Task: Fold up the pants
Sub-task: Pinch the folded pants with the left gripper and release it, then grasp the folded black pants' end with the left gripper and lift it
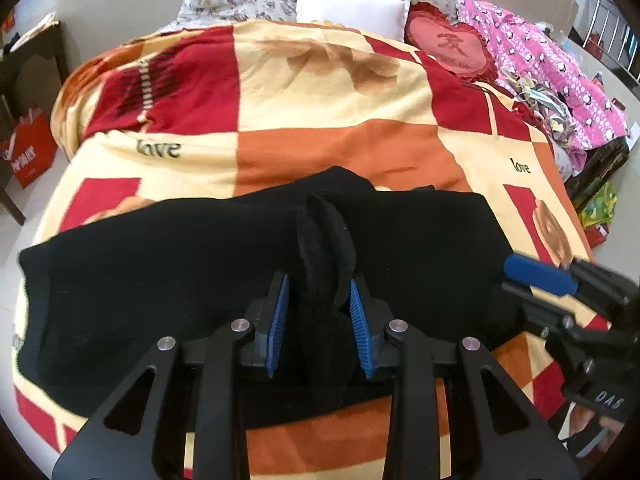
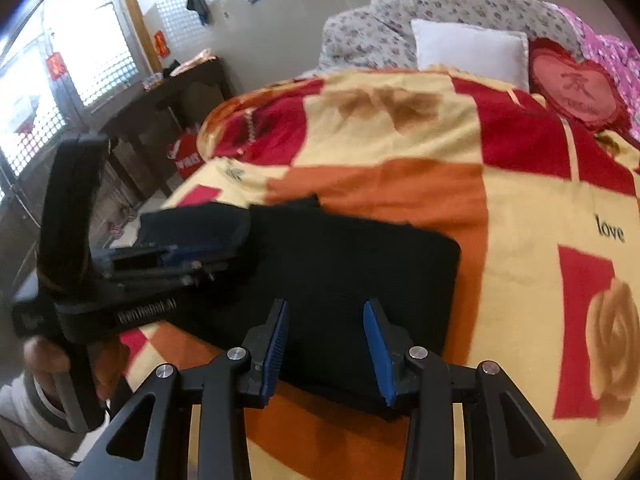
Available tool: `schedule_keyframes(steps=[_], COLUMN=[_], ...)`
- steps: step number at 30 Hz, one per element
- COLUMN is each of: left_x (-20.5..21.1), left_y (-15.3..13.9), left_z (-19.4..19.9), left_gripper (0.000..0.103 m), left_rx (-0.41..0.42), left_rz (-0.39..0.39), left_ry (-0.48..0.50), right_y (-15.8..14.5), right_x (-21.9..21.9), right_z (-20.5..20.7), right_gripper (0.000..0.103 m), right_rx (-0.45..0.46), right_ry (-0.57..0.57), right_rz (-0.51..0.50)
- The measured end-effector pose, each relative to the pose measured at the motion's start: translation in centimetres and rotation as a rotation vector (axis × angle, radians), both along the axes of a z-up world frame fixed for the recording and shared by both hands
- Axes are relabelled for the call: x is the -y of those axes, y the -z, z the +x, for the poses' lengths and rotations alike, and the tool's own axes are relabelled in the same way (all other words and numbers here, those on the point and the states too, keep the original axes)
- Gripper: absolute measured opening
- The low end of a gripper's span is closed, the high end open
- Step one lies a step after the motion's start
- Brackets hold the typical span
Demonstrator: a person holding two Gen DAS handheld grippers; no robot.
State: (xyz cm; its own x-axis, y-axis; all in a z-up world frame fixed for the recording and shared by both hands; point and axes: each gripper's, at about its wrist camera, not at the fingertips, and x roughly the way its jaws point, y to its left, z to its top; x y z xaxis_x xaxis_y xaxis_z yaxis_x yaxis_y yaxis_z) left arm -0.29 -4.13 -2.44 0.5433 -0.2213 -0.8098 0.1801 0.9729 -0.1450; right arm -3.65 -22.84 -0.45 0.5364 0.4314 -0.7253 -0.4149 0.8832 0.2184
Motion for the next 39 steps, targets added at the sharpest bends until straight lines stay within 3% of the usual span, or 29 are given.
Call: schedule_keyframes(steps=[8,10,12,17,25,30,39], left_x=[-2.7,-3.9,-5.3,-7.4,-10.2,-11.1,-13.4], left_y=[-1.4,-1.7,-2.0,-1.9,-1.5,-1.4,-1.1], left_z=[-1.6,-1.9,-2.4,-3.1,-3.9,-4.2,-5.3], left_gripper=[0.032,0.049,0.053,0.053,0.053,0.053,0.053], left_rx=[0.026,0.025,0.04,0.033,0.022,0.023,-0.009], left_rz=[0.02,-0.001,-0.024,-0.021,-0.031,-0.04,-0.097], left_ry=[-0.048,-0.07,-0.1,-0.156,-0.231,-0.252,-0.298], right_y=[1.0,1.3,1.9,2.5,0.8,2.9,-0.4], right_x=[-3.9,-4.8,-6.1,-9.0,-9.3,-9.9,-12.4], right_z=[1.8,2.1,2.8,3.8,2.9,3.6,3.7], right_gripper=[0.037,0.037,0.037,0.038,0.038,0.039,0.047], right_rx=[-0.023,-0.028,-0.04,-0.019,0.004,-0.052,0.006], right_ry=[-0.062,-0.077,-0.101,-0.13,-0.148,-0.162,-0.257], right_rz=[-0.012,-0.011,-0.02,-0.049,-0.032,-0.054,0.002])
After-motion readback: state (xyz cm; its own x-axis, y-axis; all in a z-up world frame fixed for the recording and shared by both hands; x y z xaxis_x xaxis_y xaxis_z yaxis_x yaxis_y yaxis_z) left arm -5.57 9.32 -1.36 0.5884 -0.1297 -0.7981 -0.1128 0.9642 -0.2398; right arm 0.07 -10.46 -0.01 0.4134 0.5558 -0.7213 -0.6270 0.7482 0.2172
